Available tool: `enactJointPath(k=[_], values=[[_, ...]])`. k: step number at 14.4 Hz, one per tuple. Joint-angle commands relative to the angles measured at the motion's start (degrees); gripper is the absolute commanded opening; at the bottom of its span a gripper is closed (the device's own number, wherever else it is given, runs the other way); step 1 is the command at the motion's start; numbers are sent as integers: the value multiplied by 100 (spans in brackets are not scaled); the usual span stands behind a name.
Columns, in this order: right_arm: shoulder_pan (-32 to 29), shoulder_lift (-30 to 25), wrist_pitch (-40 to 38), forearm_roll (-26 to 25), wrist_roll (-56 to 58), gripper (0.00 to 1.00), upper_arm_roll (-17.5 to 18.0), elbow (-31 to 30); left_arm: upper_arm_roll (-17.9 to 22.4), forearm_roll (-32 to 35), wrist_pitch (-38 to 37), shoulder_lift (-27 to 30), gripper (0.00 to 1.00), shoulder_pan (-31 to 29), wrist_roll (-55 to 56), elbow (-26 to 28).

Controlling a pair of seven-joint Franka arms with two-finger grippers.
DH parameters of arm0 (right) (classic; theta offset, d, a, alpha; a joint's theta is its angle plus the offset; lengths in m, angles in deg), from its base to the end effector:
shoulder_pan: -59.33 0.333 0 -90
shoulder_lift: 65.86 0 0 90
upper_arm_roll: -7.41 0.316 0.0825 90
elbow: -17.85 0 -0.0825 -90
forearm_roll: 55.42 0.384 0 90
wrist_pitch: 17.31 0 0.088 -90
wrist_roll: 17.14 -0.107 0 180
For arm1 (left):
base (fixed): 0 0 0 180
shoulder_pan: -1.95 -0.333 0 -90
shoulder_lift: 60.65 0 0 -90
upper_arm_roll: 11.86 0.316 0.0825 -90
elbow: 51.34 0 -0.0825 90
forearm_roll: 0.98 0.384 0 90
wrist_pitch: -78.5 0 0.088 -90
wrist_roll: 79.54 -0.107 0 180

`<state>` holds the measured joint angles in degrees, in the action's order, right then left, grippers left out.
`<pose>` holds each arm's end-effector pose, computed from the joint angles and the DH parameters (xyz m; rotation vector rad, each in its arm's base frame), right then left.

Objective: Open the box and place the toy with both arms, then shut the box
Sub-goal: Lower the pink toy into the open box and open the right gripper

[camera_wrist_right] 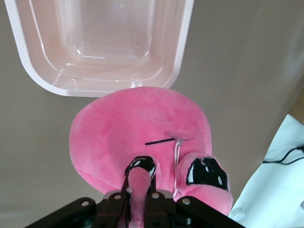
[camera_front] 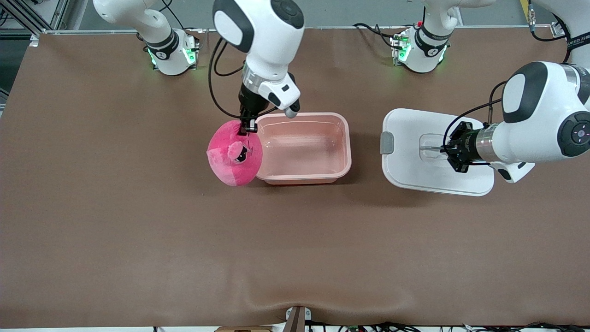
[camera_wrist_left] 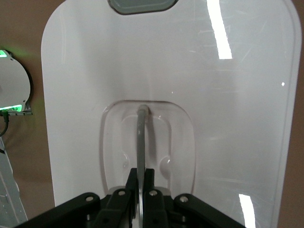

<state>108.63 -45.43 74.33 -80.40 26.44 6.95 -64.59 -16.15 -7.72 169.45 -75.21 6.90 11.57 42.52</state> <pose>0.4591 0.4593 0.4828 1.8043 1.9917 -0.2365 0.5925 -0.1053 0.4479 -2.2186 -1.9625 0.4465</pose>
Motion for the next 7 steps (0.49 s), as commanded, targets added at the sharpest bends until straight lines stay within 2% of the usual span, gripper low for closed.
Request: enactJointPath(k=[1,4,7], values=[[228,233,-270,-226,-174,0,-69,360,-81,287,159,190,0,-47,-102,334],[404,286,-261,-427,-174,0,-69,352,-142,725,449,410,0,23,-182,738],[571,356,-261,-595,-165,0,-60,352,-230,753,459,419,0,-29,-173,739]])
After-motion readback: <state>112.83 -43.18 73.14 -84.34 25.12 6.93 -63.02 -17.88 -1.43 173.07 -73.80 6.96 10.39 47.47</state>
